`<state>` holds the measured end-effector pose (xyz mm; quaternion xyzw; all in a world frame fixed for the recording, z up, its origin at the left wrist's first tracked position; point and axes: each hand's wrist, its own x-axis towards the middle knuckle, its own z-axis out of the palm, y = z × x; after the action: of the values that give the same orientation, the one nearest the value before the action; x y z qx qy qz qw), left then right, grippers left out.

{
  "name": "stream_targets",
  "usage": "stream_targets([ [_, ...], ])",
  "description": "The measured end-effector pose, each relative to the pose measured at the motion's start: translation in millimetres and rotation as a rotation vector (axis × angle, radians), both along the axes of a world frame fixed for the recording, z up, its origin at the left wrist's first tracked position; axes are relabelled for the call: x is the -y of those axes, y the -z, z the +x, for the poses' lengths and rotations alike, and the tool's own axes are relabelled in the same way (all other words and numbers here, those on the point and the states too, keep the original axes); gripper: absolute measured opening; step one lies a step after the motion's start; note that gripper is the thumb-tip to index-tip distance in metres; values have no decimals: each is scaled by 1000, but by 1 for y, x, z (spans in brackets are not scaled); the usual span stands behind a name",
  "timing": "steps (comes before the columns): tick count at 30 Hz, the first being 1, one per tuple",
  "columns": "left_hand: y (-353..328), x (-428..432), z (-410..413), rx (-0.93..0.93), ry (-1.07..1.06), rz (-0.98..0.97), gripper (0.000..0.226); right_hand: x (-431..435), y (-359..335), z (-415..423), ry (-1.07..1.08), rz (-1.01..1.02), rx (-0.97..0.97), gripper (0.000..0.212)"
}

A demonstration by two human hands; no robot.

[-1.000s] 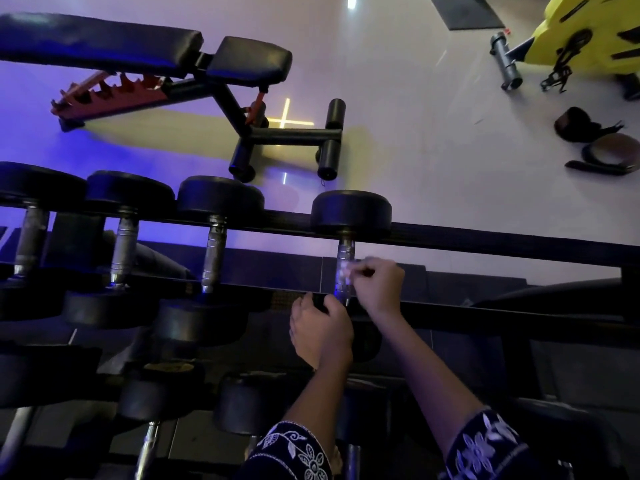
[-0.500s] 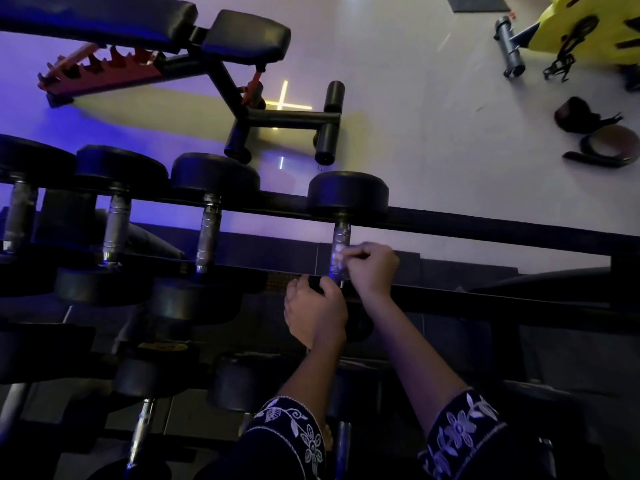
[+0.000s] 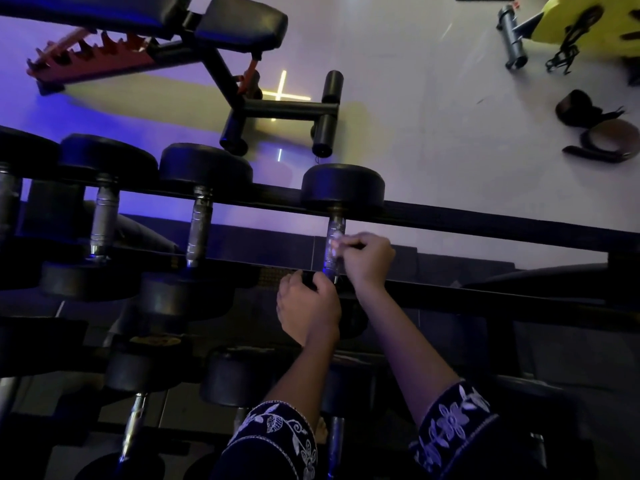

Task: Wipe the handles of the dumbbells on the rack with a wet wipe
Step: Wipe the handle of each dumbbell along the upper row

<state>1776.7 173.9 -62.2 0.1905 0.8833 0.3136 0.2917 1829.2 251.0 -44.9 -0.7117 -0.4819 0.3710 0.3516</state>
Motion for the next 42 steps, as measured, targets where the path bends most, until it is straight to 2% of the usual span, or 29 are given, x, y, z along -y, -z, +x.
stream_targets([
  [4, 0, 1, 1, 12, 3, 23, 66, -38, -4, -4, 105, -44, -79, 10],
  [11, 0, -1, -2, 31, 5, -5, 46, 34, 7, 12, -118, -44, 53, 6],
  [16, 0, 2, 0, 14, 0, 20, 45, -8, 6, 7, 83, -106, -229, 10],
  [18, 0, 2, 1, 7, 4, 24, 44, -22, 6, 7, 101, -113, -273, 10],
  [25, -2, 1, 0, 10, -25, 24, 59, 32, 17, 18, -133, -10, 33, 10],
  [30, -3, 2, 2, 17, -31, 39, 61, -21, 10, 15, -14, -129, -225, 14],
  [33, -4, 2, 2, 16, -39, 40, 61, -46, 4, 15, -13, -152, -295, 13],
  [35, -4, 1, 2, 16, -32, 27, 59, -35, 5, 15, -52, -149, -268, 12],
  [39, -5, 1, 2, 22, -37, 29, 48, 13, 19, 24, -172, -131, -35, 12],
  [42, -4, 1, 1, 10, -40, 29, 46, 7, 14, 21, -122, -134, -92, 11],
])
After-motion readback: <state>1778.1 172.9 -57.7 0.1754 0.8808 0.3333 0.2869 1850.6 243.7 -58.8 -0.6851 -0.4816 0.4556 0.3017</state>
